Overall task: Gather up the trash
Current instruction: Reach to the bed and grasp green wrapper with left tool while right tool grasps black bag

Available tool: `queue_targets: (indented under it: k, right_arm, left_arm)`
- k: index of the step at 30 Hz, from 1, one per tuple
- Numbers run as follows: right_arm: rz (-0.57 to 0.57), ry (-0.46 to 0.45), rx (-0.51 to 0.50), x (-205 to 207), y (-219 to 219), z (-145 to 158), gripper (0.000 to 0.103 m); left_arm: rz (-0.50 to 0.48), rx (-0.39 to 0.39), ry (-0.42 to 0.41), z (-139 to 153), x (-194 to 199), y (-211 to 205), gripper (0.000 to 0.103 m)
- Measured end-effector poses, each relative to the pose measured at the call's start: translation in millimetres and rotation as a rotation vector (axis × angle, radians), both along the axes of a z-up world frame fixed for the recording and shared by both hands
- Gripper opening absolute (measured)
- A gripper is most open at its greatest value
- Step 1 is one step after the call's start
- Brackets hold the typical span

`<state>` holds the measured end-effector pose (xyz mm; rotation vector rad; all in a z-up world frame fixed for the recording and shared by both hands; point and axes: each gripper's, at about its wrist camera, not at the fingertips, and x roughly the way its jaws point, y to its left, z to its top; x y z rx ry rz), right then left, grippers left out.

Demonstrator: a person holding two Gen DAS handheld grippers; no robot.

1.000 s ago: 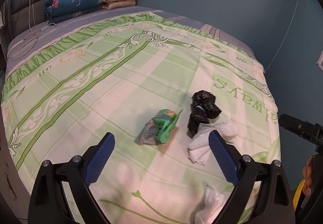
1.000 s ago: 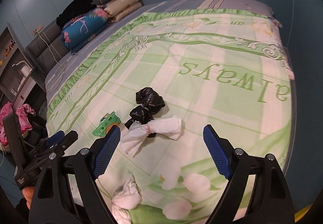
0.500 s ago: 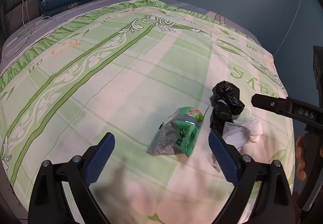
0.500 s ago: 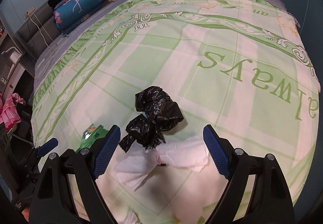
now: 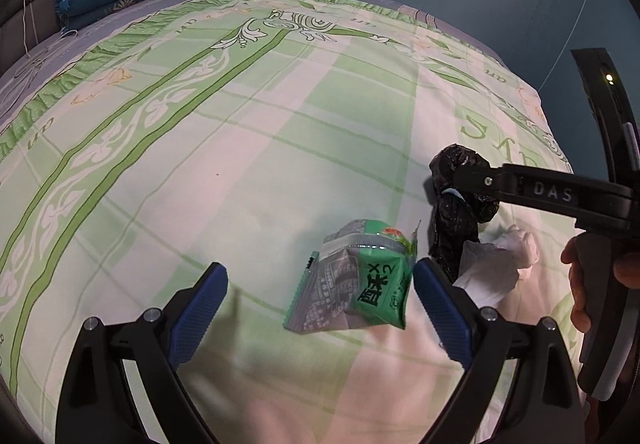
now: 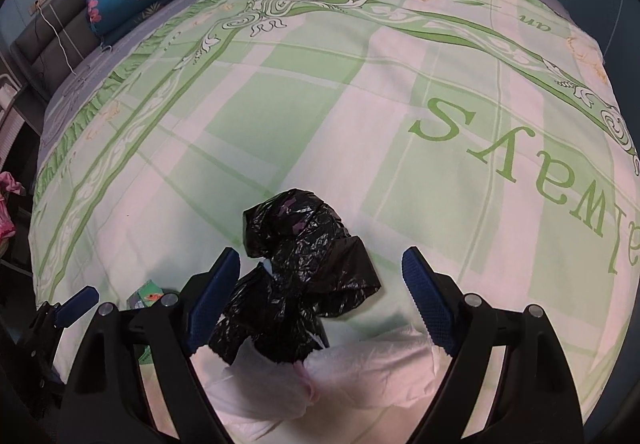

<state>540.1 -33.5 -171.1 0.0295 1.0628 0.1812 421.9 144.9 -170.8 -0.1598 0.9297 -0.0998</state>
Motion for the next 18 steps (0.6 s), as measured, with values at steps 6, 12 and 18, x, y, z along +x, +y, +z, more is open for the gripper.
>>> queue_targets:
  k: [6,12,18]
  right_arm:
    - [0.000,0.021,-0.027,9,5,-13,0.067]
    - [0.024,0.030,-0.033,12,14,-19,0.050]
    - [0.032,-0.001,-0.057,9,22,-14,0.033]
  left_arm:
    - [-0.013,0.000,-0.011,-4,3,-3,0.083]
    - [-0.046,-0.033,-0.010,-7,3,-7,0.044]
    - [-0.063,-0.020,-0.023,-7,-2,-10,0.029]
